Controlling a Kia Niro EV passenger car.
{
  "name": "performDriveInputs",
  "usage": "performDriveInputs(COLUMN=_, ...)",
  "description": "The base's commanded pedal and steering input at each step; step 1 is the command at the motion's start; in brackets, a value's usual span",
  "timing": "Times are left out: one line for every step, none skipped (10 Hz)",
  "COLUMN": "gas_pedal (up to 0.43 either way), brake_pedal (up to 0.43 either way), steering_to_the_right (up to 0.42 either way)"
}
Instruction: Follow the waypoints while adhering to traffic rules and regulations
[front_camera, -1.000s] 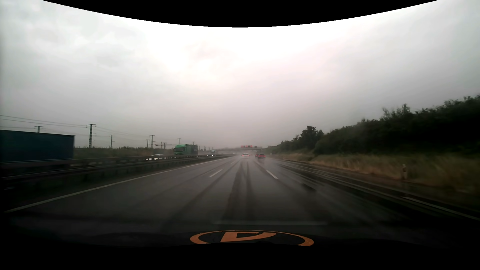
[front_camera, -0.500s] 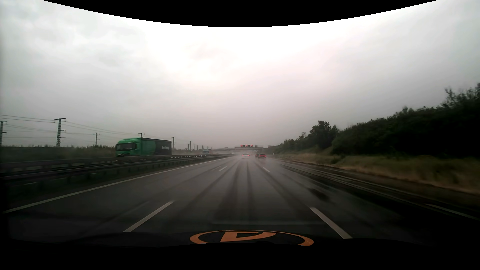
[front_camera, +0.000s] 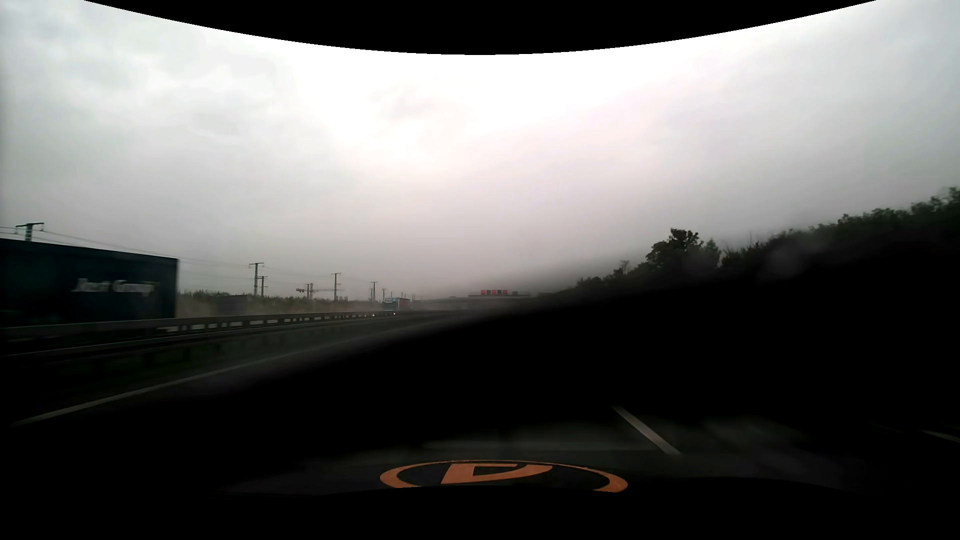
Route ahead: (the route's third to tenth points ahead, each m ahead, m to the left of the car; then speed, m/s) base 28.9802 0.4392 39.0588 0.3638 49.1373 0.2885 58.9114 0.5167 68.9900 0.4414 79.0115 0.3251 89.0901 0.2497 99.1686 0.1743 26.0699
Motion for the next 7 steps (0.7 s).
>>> performDriveInputs(gas_pedal=0.079, brake_pedal=0.000, steering_to_the_right=-0.003)
performDriveInputs(gas_pedal=0.047, brake_pedal=0.000, steering_to_the_right=-0.003)
performDriveInputs(gas_pedal=0.000, brake_pedal=0.000, steering_to_the_right=-0.002)
performDriveInputs(gas_pedal=0.000, brake_pedal=0.000, steering_to_the_right=-0.002)
performDriveInputs(gas_pedal=0.000, brake_pedal=0.000, steering_to_the_right=-0.003)
performDriveInputs(gas_pedal=0.000, brake_pedal=0.000, steering_to_the_right=-0.002)
performDriveInputs(gas_pedal=0.000, brake_pedal=0.000, steering_to_the_right=-0.003)
